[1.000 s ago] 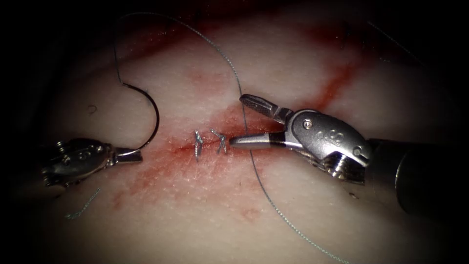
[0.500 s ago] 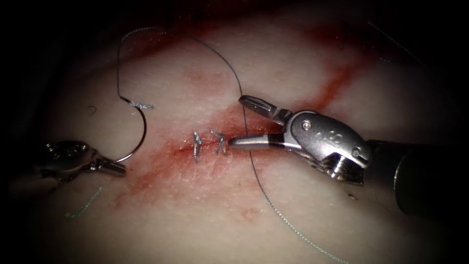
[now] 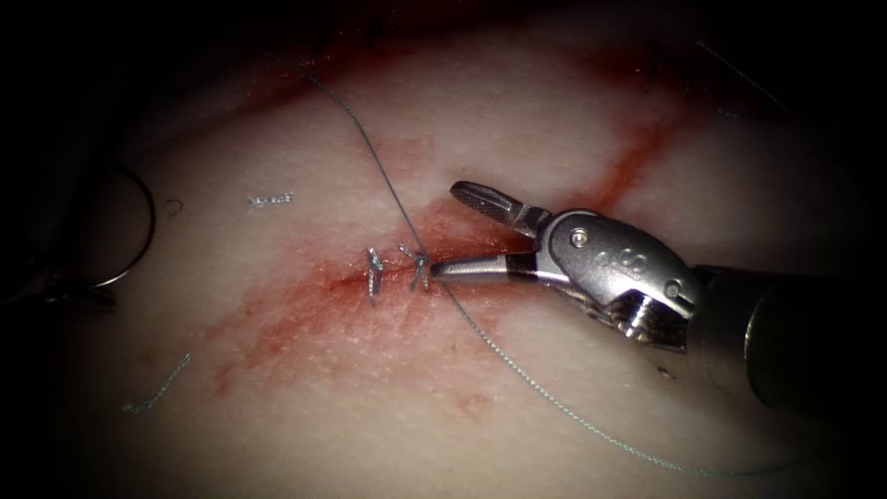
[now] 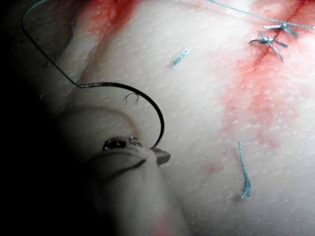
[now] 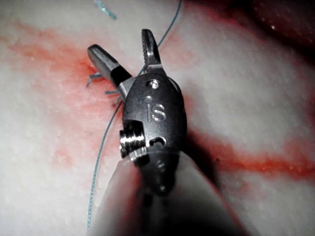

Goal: Wound Closure

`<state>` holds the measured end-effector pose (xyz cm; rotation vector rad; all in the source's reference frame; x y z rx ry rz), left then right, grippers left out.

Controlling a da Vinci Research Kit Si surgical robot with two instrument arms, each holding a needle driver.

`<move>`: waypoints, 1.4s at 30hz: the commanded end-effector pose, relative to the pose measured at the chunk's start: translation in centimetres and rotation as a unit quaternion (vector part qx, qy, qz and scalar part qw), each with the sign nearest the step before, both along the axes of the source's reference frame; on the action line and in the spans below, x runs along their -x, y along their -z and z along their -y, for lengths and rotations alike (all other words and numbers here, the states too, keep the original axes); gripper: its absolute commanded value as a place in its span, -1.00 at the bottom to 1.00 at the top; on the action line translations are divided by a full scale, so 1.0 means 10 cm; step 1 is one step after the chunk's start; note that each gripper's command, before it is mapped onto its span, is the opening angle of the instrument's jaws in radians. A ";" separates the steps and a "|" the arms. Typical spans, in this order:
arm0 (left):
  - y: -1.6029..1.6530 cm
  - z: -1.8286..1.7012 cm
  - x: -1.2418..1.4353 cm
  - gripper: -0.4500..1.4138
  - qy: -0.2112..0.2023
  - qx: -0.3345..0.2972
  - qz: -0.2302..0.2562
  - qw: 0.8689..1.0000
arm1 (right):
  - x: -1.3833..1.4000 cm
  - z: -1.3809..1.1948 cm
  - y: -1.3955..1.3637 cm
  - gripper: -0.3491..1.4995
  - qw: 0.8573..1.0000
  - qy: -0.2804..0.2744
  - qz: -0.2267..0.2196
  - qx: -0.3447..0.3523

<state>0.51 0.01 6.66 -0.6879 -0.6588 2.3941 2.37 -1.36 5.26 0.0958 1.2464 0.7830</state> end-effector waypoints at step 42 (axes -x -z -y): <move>0.040 -0.028 0.362 -1.00 -0.060 0.371 -0.034 0.926 | 0.069 -0.048 0.074 0.36 0.978 -0.101 0.098 -0.153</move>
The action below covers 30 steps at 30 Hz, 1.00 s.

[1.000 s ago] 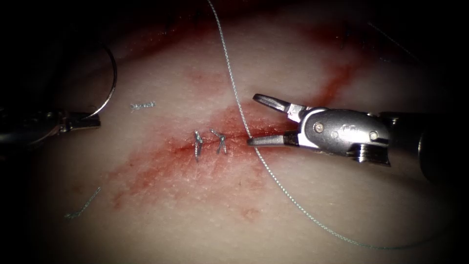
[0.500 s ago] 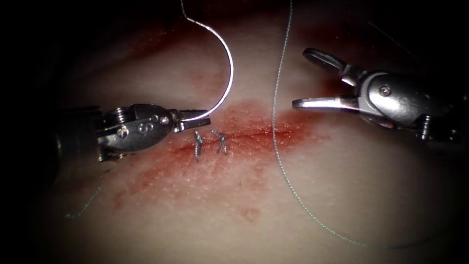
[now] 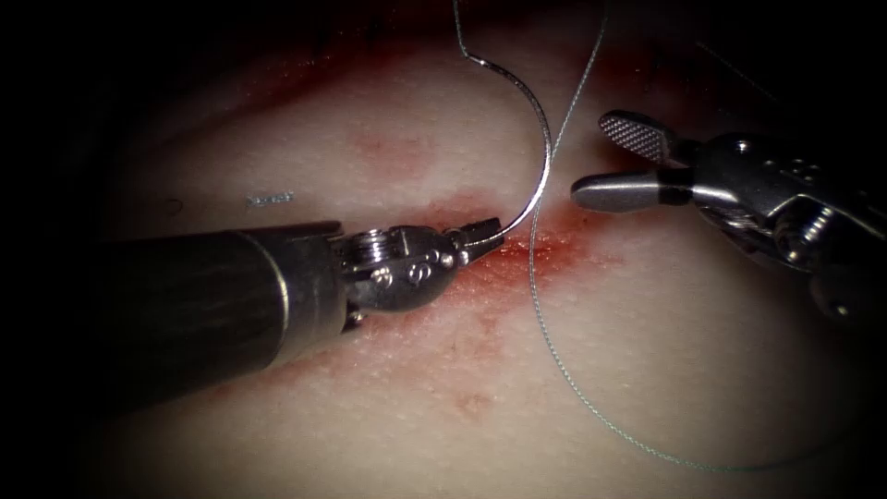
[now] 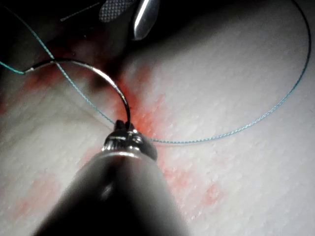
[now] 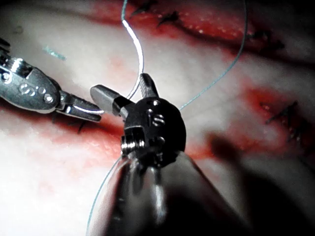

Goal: Wound Closure

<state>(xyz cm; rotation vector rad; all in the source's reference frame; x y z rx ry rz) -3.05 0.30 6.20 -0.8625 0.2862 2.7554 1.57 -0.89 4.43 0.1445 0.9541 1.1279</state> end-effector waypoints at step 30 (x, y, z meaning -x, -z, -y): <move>-0.003 0.018 0.022 -1.00 -0.025 0.136 -0.121 0.983 | -0.045 0.001 -0.059 0.20 0.984 -0.066 0.166 -0.016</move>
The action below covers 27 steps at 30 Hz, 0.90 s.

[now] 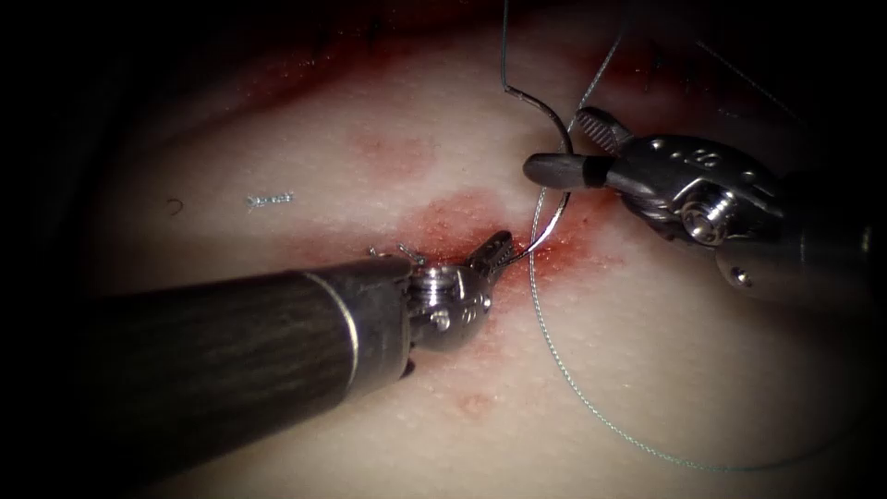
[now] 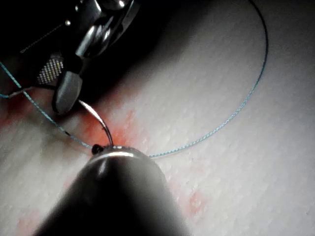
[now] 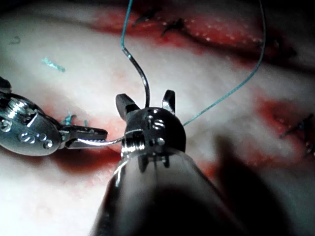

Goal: Wound Closure

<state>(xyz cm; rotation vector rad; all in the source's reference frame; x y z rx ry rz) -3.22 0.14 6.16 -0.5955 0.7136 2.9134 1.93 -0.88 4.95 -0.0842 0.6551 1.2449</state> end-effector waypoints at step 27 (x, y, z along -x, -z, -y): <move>-0.004 -0.001 0.001 0.30 -0.062 0.049 -0.059 0.995 | -0.003 0.002 -0.008 -1.00 1.000 -0.004 0.016 -0.004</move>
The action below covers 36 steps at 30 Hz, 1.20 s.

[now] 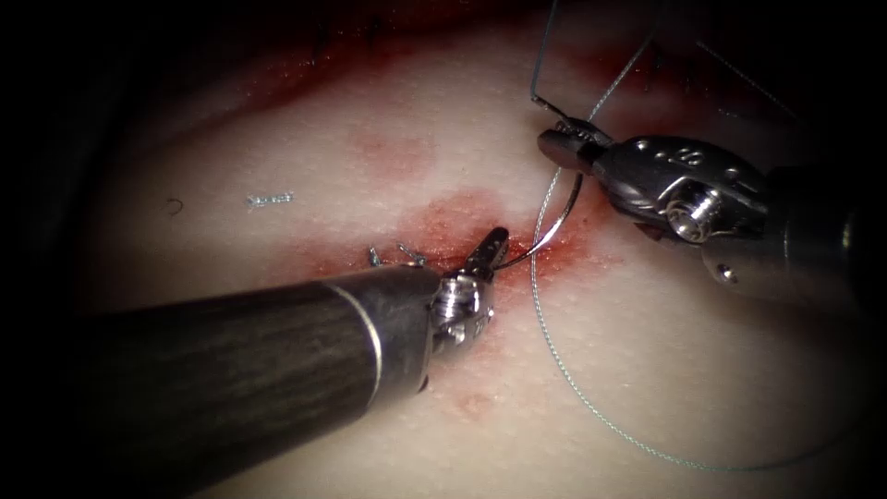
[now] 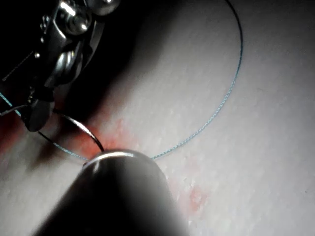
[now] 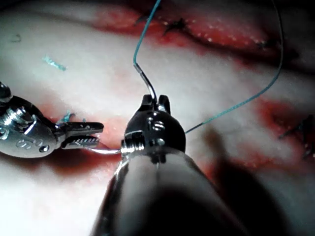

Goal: Wound Closure

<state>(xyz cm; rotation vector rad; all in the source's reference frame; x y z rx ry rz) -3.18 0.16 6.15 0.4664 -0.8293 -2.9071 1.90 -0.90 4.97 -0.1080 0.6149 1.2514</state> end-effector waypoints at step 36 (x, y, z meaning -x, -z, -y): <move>0.008 -0.048 -0.007 0.71 0.160 -0.543 0.490 0.663 | 0.026 -0.028 -0.007 -1.00 0.869 0.278 -0.339 0.228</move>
